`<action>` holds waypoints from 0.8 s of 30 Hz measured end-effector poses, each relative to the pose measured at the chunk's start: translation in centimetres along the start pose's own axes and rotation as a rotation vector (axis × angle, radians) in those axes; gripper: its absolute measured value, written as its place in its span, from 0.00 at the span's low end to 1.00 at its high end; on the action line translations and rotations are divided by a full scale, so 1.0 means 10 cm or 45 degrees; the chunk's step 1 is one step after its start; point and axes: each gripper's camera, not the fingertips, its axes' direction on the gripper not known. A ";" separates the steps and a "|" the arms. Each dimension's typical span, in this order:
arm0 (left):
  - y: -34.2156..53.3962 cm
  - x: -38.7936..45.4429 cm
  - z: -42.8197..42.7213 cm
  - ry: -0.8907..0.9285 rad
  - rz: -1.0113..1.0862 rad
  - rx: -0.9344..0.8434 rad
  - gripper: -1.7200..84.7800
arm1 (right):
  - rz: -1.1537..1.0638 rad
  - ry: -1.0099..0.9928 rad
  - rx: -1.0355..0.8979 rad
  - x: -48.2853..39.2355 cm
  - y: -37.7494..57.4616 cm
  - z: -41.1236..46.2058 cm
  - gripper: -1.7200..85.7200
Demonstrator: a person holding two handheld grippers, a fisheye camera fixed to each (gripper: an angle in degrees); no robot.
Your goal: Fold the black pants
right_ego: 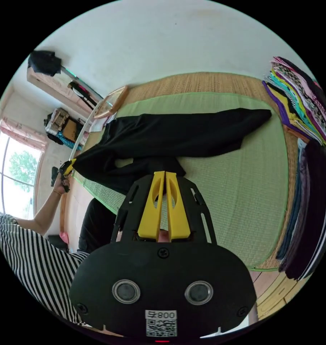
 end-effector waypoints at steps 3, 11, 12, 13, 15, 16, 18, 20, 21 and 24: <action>0.07 -0.15 -0.03 0.015 -0.065 0.004 0.05 | -0.087 0.023 -0.160 -0.31 -0.22 0.62 0.12; 0.06 -0.36 -0.14 0.037 -0.069 -0.020 0.05 | -0.169 0.317 -0.366 -0.62 -0.42 1.47 0.09; 0.06 -0.37 -0.14 0.039 -0.067 -0.021 0.05 | -0.188 0.340 -0.386 -0.62 -0.39 1.46 0.07; 0.05 -0.40 -0.16 0.039 -0.065 -0.020 0.05 | -0.201 0.344 -0.395 -0.62 -0.36 1.45 0.06; 0.04 -0.43 -0.19 0.042 -0.060 -0.018 0.05 | -0.190 0.307 -0.408 -0.48 -0.25 1.34 0.03; 0.05 -0.45 -0.21 0.046 -0.062 -0.014 0.05 | -0.174 0.285 -0.407 -0.43 -0.22 1.29 0.03; 0.05 -0.48 -0.25 0.060 -0.060 -0.009 0.05 | -0.105 0.233 -0.368 -0.17 -0.06 1.02 0.02; 0.07 -0.52 -0.31 0.075 -0.061 -0.001 0.05 | -0.067 0.194 -0.303 0.02 0.10 0.70 0.02; 0.07 -0.53 -0.32 0.081 -0.063 0.000 0.05 | -0.031 0.155 -0.248 0.16 0.21 0.44 0.02; 0.10 -0.58 -0.38 0.109 -0.066 0.000 0.05 | 0.082 -0.018 -0.052 0.56 0.55 -0.35 0.02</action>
